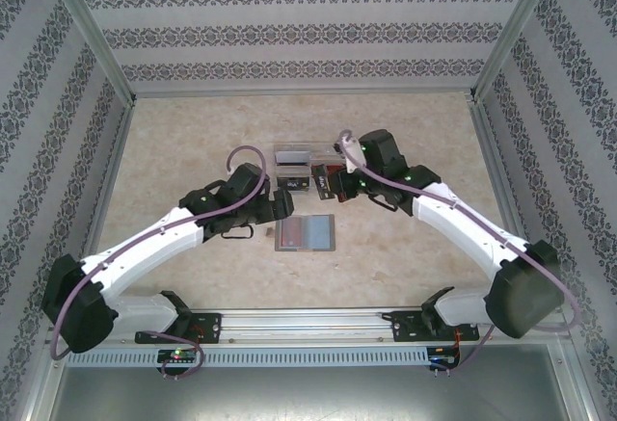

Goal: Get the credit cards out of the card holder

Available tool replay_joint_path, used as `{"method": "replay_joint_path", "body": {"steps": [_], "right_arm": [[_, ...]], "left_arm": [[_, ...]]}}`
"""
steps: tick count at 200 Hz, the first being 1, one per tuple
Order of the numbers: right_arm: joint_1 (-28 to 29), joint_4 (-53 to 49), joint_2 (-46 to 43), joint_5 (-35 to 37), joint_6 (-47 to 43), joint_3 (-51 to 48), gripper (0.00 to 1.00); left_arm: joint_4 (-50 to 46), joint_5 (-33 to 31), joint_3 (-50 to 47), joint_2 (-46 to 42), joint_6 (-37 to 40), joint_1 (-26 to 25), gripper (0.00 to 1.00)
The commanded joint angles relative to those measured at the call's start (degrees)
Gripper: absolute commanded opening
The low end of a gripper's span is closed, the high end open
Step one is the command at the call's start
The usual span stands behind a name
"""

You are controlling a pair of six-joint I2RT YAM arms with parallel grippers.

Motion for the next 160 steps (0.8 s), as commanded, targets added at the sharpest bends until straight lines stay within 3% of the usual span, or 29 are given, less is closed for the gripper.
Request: {"method": "replay_joint_path", "body": {"steps": [1,27,65,96,140,160], "right_arm": [[2.9,-4.1,3.3,5.4,-17.8,3.7,0.0],[6.5,-6.0,8.0,10.7,-27.2,8.6,0.0],[10.2,-12.9,17.6,20.8,-33.2,18.4,0.0],[12.7,-12.3,21.7,26.3,-39.2,20.2,0.0],[13.4,-11.5,23.9,26.5,-42.6,21.0,0.0],[14.0,-11.1,25.0,27.2,-45.0,21.1,0.0]], "left_arm": [[-6.7,-4.9,-0.4,-3.7,0.2,0.9,1.0],[-9.2,-6.4,-1.8,-7.9,-0.7,1.7,1.0],[-11.7,-6.8,-3.4,-12.5,-1.6,1.9,1.0],[-12.2,-7.8,-4.3,-14.0,-2.6,2.0,1.0],[-13.6,-9.2,-1.9,-12.1,-1.8,3.8,1.0],[-14.4,-7.1,0.0,-10.9,-0.8,7.2,1.0]]}}
